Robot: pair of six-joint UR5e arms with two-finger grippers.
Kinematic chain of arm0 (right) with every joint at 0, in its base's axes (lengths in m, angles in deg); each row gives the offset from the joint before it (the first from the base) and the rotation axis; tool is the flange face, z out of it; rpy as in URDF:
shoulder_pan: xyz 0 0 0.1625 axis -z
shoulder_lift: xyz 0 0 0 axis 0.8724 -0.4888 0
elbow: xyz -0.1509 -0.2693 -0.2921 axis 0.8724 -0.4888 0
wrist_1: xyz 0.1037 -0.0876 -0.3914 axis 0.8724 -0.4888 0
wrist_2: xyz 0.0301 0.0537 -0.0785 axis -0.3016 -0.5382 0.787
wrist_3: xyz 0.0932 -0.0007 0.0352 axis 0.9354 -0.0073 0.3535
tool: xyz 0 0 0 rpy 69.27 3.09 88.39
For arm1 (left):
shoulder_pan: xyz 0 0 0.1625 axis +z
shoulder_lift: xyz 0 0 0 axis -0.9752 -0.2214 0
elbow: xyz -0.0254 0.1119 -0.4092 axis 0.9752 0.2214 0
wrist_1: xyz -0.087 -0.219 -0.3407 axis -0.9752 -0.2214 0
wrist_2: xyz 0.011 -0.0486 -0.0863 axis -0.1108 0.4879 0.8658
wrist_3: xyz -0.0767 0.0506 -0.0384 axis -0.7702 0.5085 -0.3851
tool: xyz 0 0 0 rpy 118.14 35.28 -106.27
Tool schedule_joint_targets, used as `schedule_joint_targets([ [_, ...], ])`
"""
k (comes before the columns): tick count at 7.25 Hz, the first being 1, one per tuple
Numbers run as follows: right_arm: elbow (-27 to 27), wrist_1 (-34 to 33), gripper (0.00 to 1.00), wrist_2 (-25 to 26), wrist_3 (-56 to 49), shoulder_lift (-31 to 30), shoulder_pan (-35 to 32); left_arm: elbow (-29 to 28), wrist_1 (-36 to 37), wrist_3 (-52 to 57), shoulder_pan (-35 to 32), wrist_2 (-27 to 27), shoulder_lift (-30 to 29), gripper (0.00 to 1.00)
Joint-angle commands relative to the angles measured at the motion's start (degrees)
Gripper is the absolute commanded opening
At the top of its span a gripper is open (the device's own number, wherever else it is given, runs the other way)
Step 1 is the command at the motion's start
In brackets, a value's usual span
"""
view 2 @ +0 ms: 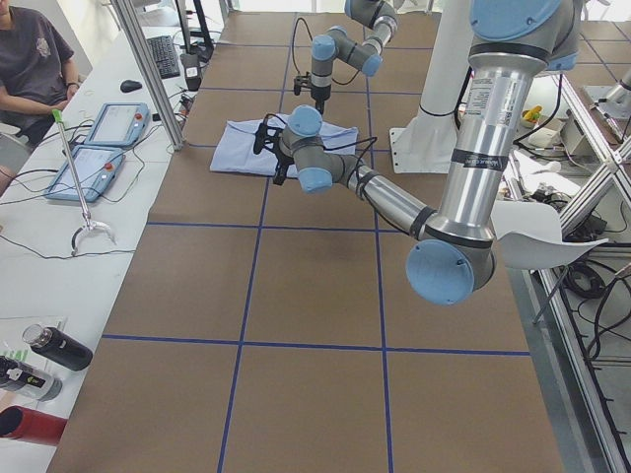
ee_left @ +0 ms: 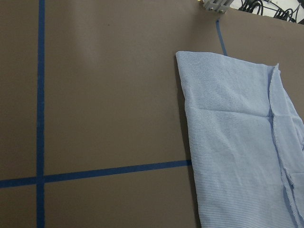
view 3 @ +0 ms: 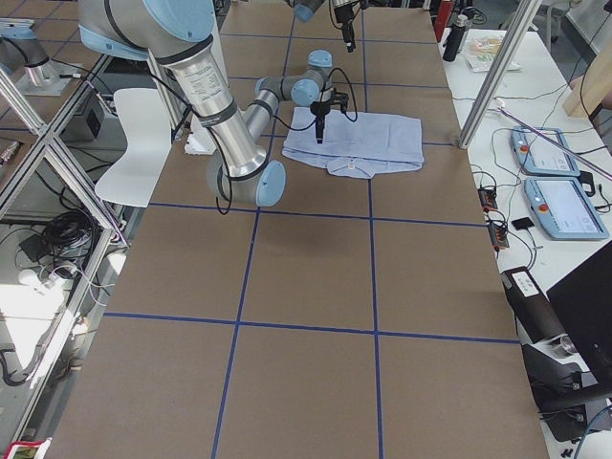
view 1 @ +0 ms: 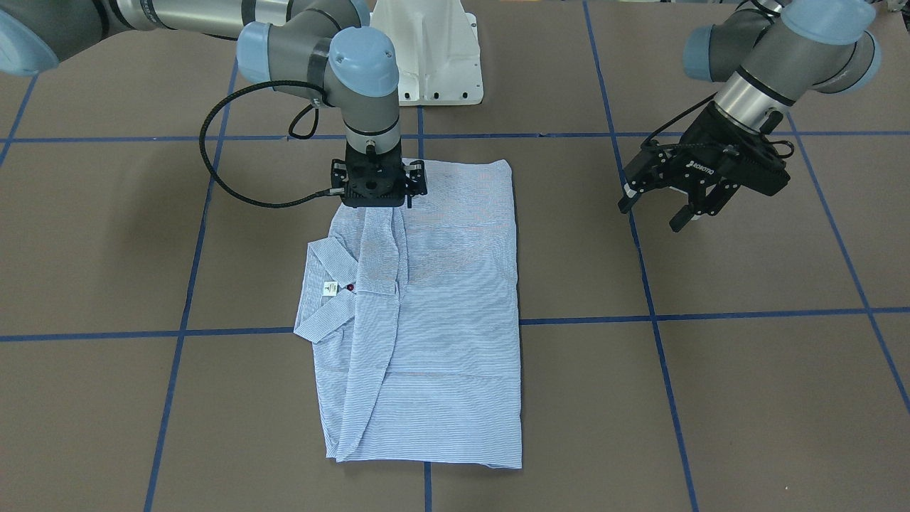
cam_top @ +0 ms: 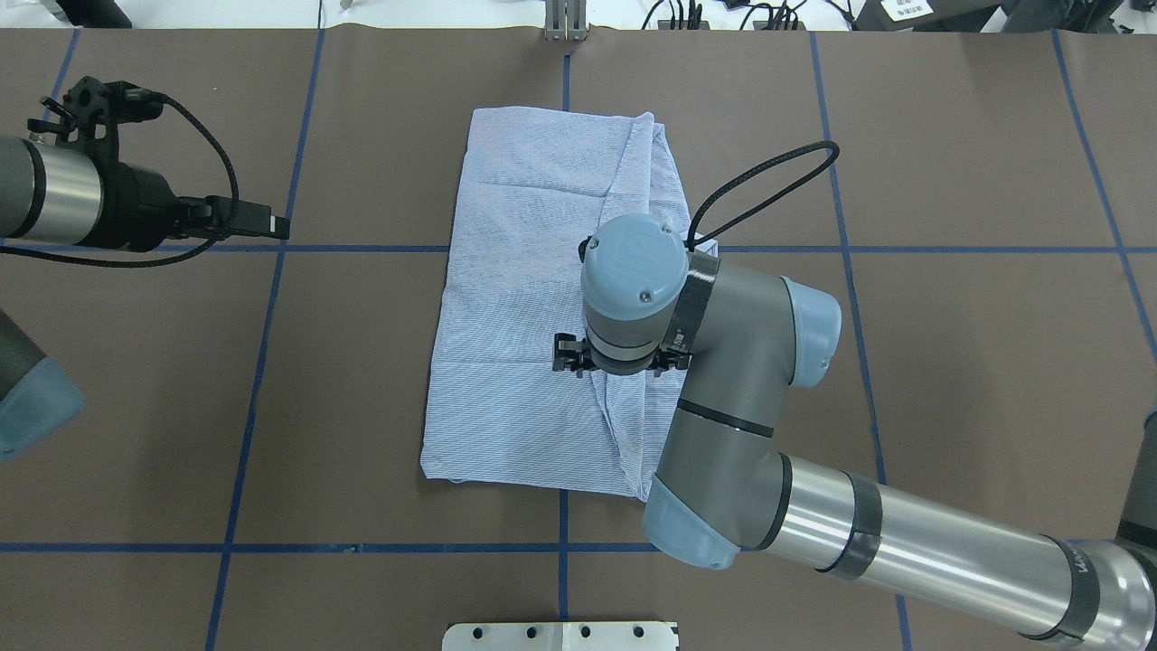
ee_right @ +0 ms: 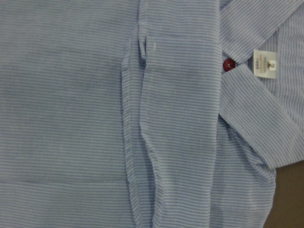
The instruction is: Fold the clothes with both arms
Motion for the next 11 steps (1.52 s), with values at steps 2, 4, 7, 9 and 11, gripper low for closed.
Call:
schedule_joint_targets([
  [2,-1.5,-5.6,1.00,1.5,-11.4,1.1,3.5,0.7,-0.1,-0.4,0.1,1.3,1.4,0.99],
  [4,-1.5,-7.6,1.00,1.6,-13.4,1.0,3.8,0.7,-0.1,-0.6,0.1,1.3,1.4,0.99],
  [7,-1.5,-11.9,1.00,2.4,-16.5,0.7,4.0,1.2,-0.2,-0.5,0.2,1.3,1.3,0.99],
  [9,1.7,-17.0,1.00,2.4,-22.3,-2.0,2.2,2.4,-0.2,-0.6,0.2,1.3,1.3,0.99],
  [11,10.9,-20.6,1.00,2.5,-24.3,-9.4,1.3,3.1,-0.1,-1.9,0.3,1.3,0.8,0.99],
])
